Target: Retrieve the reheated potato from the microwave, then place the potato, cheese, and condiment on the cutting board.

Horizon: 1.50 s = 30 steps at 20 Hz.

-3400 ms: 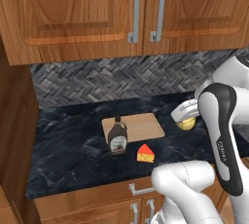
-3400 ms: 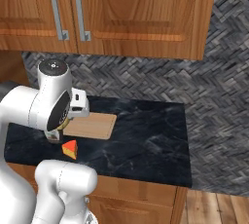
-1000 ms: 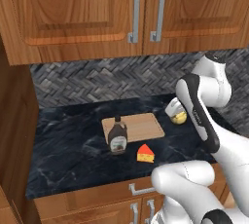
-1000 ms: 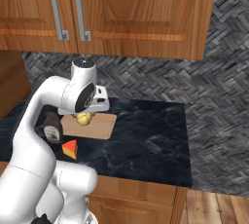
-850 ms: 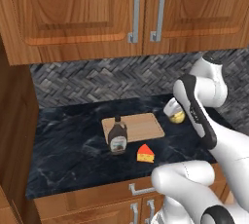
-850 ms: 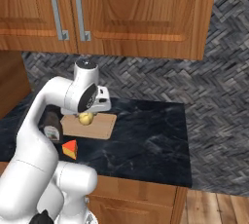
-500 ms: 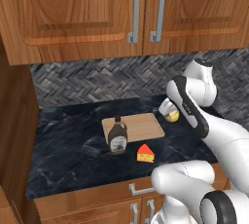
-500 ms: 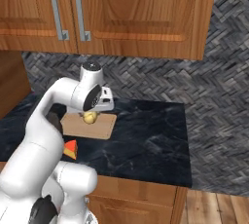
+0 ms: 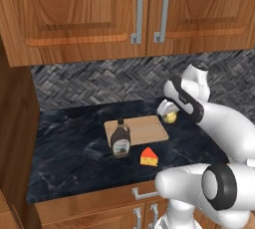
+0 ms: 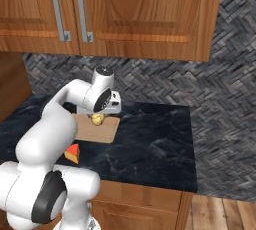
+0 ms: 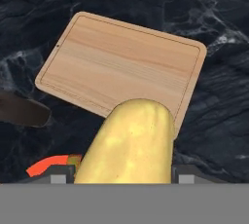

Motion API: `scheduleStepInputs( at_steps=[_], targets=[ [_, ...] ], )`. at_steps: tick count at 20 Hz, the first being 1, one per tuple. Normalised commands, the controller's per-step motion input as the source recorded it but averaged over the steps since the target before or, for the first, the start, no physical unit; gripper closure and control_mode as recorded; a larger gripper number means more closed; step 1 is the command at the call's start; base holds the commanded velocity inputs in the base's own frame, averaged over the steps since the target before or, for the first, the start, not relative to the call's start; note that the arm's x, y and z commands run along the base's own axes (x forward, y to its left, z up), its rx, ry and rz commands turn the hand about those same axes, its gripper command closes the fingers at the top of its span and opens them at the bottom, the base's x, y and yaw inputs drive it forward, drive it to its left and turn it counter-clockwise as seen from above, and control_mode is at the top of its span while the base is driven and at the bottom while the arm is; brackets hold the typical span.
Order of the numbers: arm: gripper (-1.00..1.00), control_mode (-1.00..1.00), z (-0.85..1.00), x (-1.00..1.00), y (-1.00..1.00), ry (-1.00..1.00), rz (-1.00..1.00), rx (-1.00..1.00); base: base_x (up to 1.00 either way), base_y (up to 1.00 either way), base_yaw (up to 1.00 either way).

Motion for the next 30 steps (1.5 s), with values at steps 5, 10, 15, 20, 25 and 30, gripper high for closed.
scheduleStepInputs(
  at_steps=[5, 10, 15, 20, 25, 30],
  targets=[
    [1.00, -1.00, -0.38, 0.34, 0.00, 0.00, -0.01, 0.00, 0.00, 0.00, 0.00],
    [1.00, -1.00, -0.42, 0.27, 0.02, 0.00, -0.01, 0.00, 0.00, 0.00, 0.00],
    [1.00, -1.00, -0.30, 0.39, 0.00, 0.04, 0.00, -0.01, 0.00, 0.00, 0.00],
    [1.00, -1.00, -0.31, 0.31, 0.02, 0.07, 0.00, -0.03, 0.00, 0.00, 0.00],
    [1.00, -1.00, -0.30, 0.24, 0.03, 0.07, 0.00, -0.01, 0.00, 0.00, 0.00],
    [1.00, -1.00, -0.33, 0.28, 0.07, 0.07, 0.00, 0.00, 0.00, 0.00, 0.00]
  ],
)
